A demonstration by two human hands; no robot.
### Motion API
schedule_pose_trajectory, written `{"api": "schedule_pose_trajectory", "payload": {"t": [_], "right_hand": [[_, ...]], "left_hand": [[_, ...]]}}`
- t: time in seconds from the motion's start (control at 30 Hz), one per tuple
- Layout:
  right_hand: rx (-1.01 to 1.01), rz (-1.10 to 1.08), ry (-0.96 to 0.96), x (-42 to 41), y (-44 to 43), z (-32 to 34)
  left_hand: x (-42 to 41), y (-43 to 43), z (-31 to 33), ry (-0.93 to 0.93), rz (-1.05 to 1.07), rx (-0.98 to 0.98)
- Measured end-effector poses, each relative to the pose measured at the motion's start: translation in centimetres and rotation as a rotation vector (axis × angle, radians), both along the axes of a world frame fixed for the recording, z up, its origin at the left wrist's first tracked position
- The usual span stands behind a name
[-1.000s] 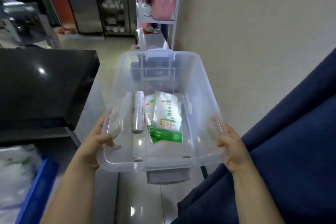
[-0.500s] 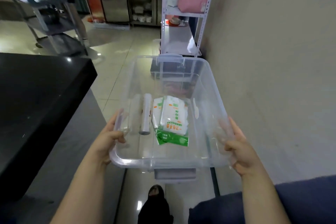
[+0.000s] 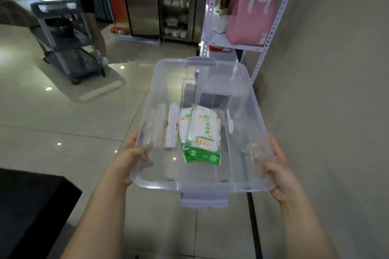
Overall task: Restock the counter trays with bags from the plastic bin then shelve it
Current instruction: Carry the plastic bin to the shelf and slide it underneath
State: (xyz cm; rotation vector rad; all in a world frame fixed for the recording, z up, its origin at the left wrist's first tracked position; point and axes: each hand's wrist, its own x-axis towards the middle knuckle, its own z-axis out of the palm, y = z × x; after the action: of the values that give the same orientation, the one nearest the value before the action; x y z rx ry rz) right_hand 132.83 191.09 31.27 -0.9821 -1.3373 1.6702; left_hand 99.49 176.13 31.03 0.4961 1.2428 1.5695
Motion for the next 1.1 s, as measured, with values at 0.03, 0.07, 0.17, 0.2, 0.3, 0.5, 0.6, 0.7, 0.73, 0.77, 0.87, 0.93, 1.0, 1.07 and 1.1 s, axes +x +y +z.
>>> {"api": "schedule_pose_trajectory", "payload": {"t": [0.03, 0.07, 0.17, 0.2, 0.3, 0.5, 0.6, 0.7, 0.73, 0.77, 0.87, 0.93, 1.0, 1.07, 1.1], "right_hand": [[-0.018, 0.013, -0.001, -1.2, 1.9, -0.3], [-0.031, 0.031, -0.001, -2.6, 3.8, -0.7], [-0.047, 0.099, -0.001, -7.3, 9.6, -2.1], [-0.050, 0.116, -0.003, -9.0, 11.7, -2.6], [-0.101, 0.161, -0.020, -14.5, 18.7, -3.8], [-0.119, 0.342, -0.037, -25.0, 31.8, -3.5], [-0.037, 0.418, -0.099, -31.1, 36.8, -3.6], [-0.048, 0.424, -0.123, -37.7, 40.1, -4.5], [-0.058, 0.431, -0.107, -40.0, 40.9, -4.7], [-0.056, 0.443, -0.097, -42.2, 41.7, -4.8], [-0.064, 0.419, -0.100, -49.5, 44.2, -5.3], [-0.096, 0.400, -0.090, -54.8, 46.3, -5.3], [-0.139, 0.382, -0.055, -59.8, 48.6, -4.9], [-0.141, 0.365, -0.033, -64.4, 51.0, -4.2], [-0.134, 0.356, -0.028, -66.5, 52.1, -4.0]], "left_hand": [[-1.0, 1.4, -0.5, 0.004, 0.008, -0.004], [-2.1, 2.8, -1.0, 0.005, 0.022, -0.005], [-5.4, 6.8, -2.4, -0.009, 0.087, -0.007], [-6.7, 8.2, -2.9, -0.012, 0.117, -0.003], [-10.4, 13.0, -3.9, -0.001, 0.243, -0.005], [-17.6, 21.6, -3.2, 0.026, 0.422, -0.067], [-21.4, 24.2, -3.4, 0.024, 0.498, -0.085], [-26.4, 26.0, -3.9, 0.029, 0.527, -0.083], [-28.4, 26.7, -4.0, 0.030, 0.534, -0.086], [-30.5, 27.5, -4.2, 0.032, 0.541, -0.088], [-37.8, 30.5, -4.8, 0.038, 0.557, -0.109], [-43.3, 33.0, -4.9, 0.057, 0.545, -0.117], [-48.7, 35.7, -4.4, 0.064, 0.525, -0.129], [-53.9, 38.4, -3.8, 0.056, 0.498, -0.129], [-56.4, 39.8, -3.5, 0.052, 0.475, -0.119]]}}
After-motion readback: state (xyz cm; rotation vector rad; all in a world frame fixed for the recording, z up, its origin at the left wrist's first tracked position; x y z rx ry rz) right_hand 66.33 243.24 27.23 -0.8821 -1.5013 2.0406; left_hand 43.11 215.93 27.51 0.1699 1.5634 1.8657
